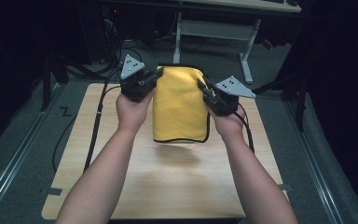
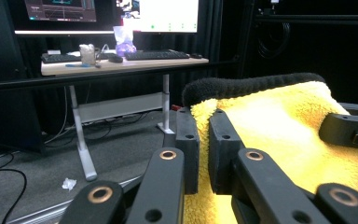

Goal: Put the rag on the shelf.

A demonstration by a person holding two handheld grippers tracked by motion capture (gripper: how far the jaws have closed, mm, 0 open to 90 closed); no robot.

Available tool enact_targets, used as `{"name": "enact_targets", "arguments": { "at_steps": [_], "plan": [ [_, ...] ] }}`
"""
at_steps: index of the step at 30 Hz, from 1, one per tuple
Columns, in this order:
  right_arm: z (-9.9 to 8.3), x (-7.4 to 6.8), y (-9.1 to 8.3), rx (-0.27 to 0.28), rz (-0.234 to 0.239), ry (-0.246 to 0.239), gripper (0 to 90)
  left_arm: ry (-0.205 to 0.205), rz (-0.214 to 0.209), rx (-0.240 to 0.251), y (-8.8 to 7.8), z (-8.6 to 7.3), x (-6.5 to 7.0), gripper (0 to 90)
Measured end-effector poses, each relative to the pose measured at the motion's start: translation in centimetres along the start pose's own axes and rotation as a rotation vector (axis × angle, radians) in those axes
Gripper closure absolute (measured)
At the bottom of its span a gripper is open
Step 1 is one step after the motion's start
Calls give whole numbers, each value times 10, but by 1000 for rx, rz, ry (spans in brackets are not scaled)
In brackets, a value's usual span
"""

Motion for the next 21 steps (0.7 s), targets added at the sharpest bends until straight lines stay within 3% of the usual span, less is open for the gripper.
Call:
{"name": "enact_targets", "arguments": {
  "at_steps": [9, 15, 21],
  "plan": [
    [-7, 17, 32, -29, 2, 8, 797, 6, -21, -61, 26, -12, -26, 837],
    [-33, 22, 58, -105, 18, -25, 797, -58, -6, -145, 44, -43, -46, 835],
    [-54, 23, 71, -165, 49, -23, 795, -77, -2, -211, 53, -71, -55, 834]
  ]
}}
Point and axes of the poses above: each handheld gripper's, and its own axes: y roughly forward along the jaws, z roughly out of its top, x roughly to its right, the point moved 10 cm from there along y, roughly forward along the jaws, and after that the axes turned 9 degrees about -z, right-handed, at the moved point
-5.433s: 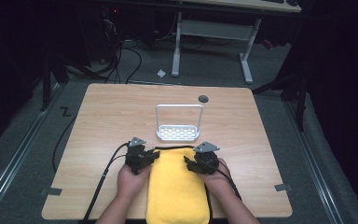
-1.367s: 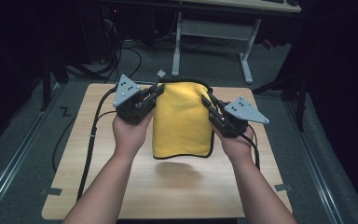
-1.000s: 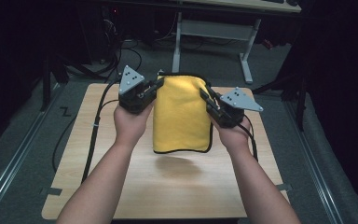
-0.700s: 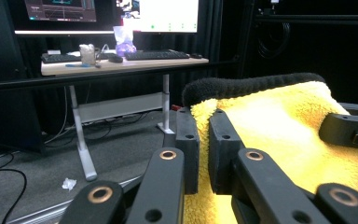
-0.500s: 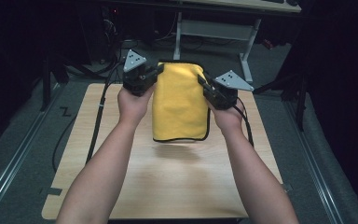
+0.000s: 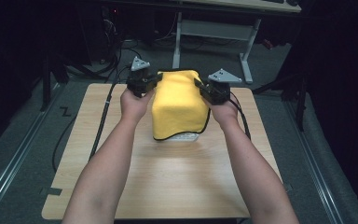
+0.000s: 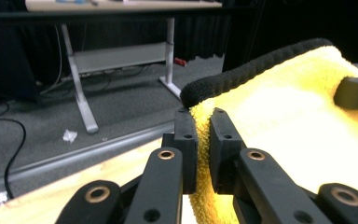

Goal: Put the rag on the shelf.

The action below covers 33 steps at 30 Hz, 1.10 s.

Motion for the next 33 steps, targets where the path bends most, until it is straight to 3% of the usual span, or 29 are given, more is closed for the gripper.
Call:
{"name": "enact_targets", "arguments": {
  "at_steps": [7, 12, 21, 26, 28, 30, 33],
  "plan": [
    [-22, -1, 11, -73, 34, -6, 796, -47, -22, -68, 10, -31, -7, 836],
    [-28, 0, 12, -85, 45, 41, 796, -74, -34, -91, 13, -43, -7, 839],
    [-49, 5, 18, -156, 67, 62, 794, -95, -56, -135, 18, -64, -3, 843],
    [-54, 4, 18, -153, 79, 89, 763, -103, -58, -142, 15, -72, -4, 845],
    [-54, 5, 19, -155, 62, 91, 697, -102, -54, -154, 14, -76, -5, 846],
    [-51, 12, 17, -136, 28, 109, 667, -103, -69, -161, 14, -80, -4, 847],
    [-47, 16, 13, -124, 31, 137, 664, -89, -95, -175, 16, -86, 0, 846]
  ]
}}
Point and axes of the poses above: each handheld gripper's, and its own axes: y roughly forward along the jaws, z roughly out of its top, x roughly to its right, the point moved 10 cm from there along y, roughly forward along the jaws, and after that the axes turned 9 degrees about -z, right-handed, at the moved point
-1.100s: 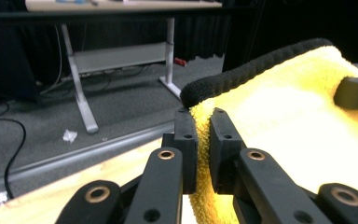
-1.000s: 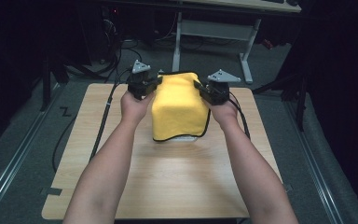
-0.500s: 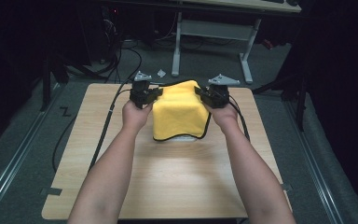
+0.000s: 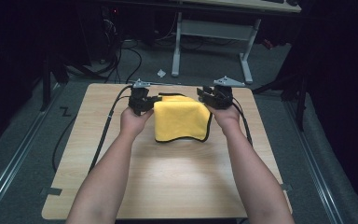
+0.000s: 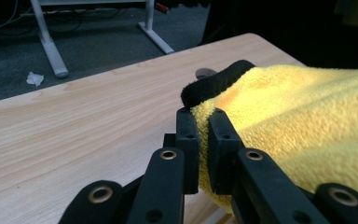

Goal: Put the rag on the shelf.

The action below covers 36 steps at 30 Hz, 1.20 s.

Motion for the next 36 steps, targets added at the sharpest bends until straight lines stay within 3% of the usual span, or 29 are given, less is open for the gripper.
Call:
{"name": "enact_targets", "arguments": {
  "at_steps": [4, 17, 20, 22, 25, 30, 36],
  "plan": [
    [-3, 0, -3, -3, -19, -28, 682, -9, -8, -6, 3, -4, 1, 846],
    [-28, 15, -8, -16, -67, 6, 705, -40, -34, -14, 0, -17, -4, 842],
    [-31, 15, -10, -12, -61, 8, 699, -48, -49, -9, -1, -18, -3, 791],
    [-31, 14, -11, -10, -63, 6, 696, -59, -38, -4, -2, -18, -4, 701],
    [-31, 15, -13, -5, -68, 0, 690, -63, -27, 5, -5, -17, -6, 652],
    [-31, 17, -16, -2, -72, -8, 675, -46, -5, 35, -14, -16, -9, 611],
    [-35, 20, -19, -14, -79, -10, 639, -50, 67, 75, -34, -16, -17, 563]
  ]
}}
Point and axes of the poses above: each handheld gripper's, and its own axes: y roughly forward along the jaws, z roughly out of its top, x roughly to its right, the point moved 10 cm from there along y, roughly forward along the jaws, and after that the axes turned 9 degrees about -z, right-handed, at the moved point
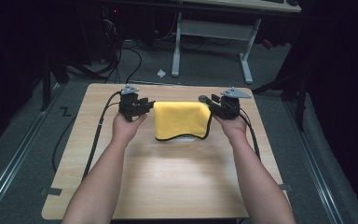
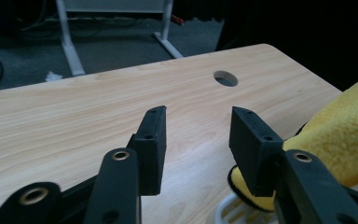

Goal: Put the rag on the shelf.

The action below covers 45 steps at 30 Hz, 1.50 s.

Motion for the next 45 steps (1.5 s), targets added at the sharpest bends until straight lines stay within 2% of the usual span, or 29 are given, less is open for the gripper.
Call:
{"name": "enact_targets", "arguments": {
  "at_steps": [3, 5, 8, 12, 15, 18, 22, 24, 25, 28, 29, 30, 32, 34, 36, 38, 39, 41, 43, 45],
  "plan": [
    [-2, 2, -2, -4, -17, -9, 581, 2, 36, 5, -9, -4, -5, 533],
    [-3, 4, -3, 0, -31, -10, 542, -13, 48, 8, -14, -9, -9, 513],
    [-9, 7, -5, -11, -39, -11, 530, -9, 70, -7, -20, -18, -14, 496],
    [-16, 9, -10, -29, -39, -14, 508, -15, 75, 3, -30, -26, -17, 478],
    [-18, 11, -18, -3, -51, -14, 509, -12, 73, 7, -38, -33, -16, 467],
    [-23, 11, -26, -14, -55, -24, 506, 0, 81, 2, -46, -41, -16, 457],
    [-26, 10, -40, 4, -56, -21, 502, 1, 83, 10, -60, -51, -16, 448],
    [-29, 10, -46, -2, -60, -16, 502, -9, 66, 30, -67, -54, -13, 448],
    [-29, 9, -50, 13, -60, -22, 503, -12, 63, 31, -71, -57, -11, 445],
    [-37, 7, -60, -7, -59, -32, 483, 1, 50, 34, -81, -67, -3, 437],
    [-39, 5, -64, 2, -58, -42, 478, 8, 49, 39, -85, -71, 0, 435],
    [-41, 3, -69, 8, -53, -48, 463, 12, 48, 36, -88, -76, 3, 434],
    [-48, -4, -75, -18, -44, -70, 442, 13, 45, 32, -94, -87, 8, 433],
    [-53, -11, -84, 4, -35, -87, 433, 14, 40, 21, -100, -98, 14, 429],
    [-60, -18, -91, -25, -20, -102, 392, 17, 34, 20, -105, -108, 21, 428],
    [-65, -26, -99, 17, -10, -122, 398, 10, 19, 16, -109, -118, 28, 426],
    [-69, -29, -102, 16, -4, -120, 395, 8, 14, 10, -110, -123, 31, 424],
    [-78, -37, -106, -21, 3, -129, 383, 8, 6, -6, -113, -134, 37, 423],
    [-85, -43, -111, 1, 9, -138, 385, 10, -1, -27, -115, -145, 44, 421],
    [-94, -50, -115, -17, 26, -128, 377, 30, 11, -57, -118, -156, 49, 416]
  ]
}}
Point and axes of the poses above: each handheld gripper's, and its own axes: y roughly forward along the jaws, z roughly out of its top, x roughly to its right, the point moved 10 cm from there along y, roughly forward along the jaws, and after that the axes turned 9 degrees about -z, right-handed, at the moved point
